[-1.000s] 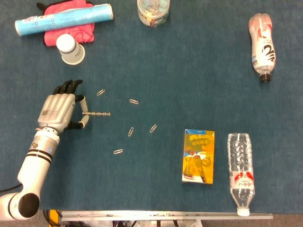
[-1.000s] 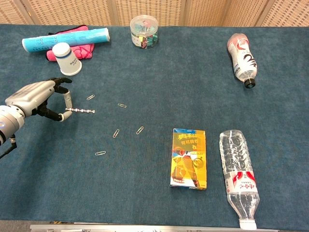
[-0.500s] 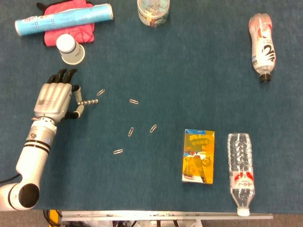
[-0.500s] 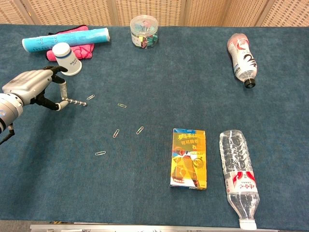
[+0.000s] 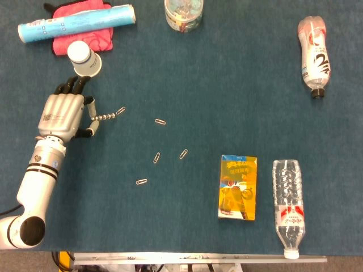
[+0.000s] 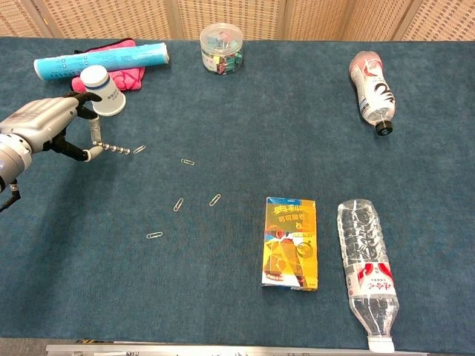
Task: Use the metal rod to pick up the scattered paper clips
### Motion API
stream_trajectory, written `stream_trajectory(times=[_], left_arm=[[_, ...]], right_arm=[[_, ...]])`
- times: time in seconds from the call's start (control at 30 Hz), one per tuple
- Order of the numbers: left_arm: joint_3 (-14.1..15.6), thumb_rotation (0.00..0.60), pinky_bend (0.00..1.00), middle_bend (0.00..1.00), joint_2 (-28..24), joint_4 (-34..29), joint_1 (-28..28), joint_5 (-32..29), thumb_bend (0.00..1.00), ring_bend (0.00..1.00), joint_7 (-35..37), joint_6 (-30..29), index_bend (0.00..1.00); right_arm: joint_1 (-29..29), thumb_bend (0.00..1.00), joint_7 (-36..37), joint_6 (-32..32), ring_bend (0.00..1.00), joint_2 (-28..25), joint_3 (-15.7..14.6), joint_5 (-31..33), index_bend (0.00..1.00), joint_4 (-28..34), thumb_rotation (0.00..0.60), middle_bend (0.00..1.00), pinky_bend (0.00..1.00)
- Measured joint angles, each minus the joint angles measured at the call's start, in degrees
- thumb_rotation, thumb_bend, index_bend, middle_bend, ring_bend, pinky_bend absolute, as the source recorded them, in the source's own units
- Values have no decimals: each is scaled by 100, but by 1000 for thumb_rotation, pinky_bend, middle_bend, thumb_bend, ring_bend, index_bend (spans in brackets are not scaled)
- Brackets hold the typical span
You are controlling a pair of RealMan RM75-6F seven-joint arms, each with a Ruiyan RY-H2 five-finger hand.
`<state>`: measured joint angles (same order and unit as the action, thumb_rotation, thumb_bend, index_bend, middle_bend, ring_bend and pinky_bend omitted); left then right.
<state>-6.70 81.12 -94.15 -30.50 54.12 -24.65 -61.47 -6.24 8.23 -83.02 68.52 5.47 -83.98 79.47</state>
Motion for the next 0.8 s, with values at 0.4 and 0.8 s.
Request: stream_trajectory(times=[0.4, 0.8], left_arm=[[-73, 600, 126, 98, 98, 117, -155, -131, 369, 0, -60, 80, 569], [-70, 600, 127, 99, 185, 237, -234, -290, 369, 0, -50, 157, 571]], right_arm=[[9, 27, 30, 10, 131, 20, -7, 16, 192, -30, 600, 164, 531], [15, 27, 91, 26, 131, 55, -6, 34, 192, -97, 600, 164, 531]])
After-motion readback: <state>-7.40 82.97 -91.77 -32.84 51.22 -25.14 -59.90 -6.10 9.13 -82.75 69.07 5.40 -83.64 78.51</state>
